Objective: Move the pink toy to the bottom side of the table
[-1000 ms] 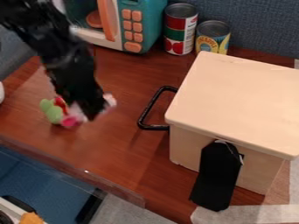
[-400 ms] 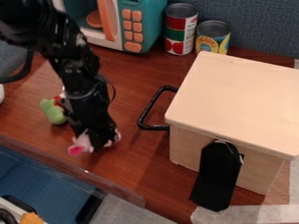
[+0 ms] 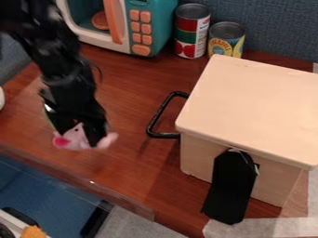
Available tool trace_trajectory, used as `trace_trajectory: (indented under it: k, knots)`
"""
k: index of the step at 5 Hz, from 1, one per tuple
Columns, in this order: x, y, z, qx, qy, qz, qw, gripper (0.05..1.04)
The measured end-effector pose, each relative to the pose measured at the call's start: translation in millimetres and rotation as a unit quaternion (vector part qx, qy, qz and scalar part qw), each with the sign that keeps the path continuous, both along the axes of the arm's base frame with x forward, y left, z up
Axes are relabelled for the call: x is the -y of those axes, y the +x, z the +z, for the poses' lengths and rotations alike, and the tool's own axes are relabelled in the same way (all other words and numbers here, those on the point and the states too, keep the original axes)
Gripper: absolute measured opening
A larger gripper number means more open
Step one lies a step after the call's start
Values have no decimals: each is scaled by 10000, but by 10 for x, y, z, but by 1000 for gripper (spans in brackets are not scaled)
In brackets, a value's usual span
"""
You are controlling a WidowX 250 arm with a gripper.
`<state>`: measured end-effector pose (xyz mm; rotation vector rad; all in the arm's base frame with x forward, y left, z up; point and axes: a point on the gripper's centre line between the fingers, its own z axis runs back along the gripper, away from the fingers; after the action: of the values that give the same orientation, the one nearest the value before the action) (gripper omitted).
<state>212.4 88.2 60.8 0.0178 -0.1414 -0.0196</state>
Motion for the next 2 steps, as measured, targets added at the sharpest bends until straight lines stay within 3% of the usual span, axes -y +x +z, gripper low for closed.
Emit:
trace_trajectory:
  k: [1,2]
  knots:
    - [-106,-118,217,-187,-126,89,9997,1004]
    - [-159,-246,386,-198,-391,-25,9990,1001]
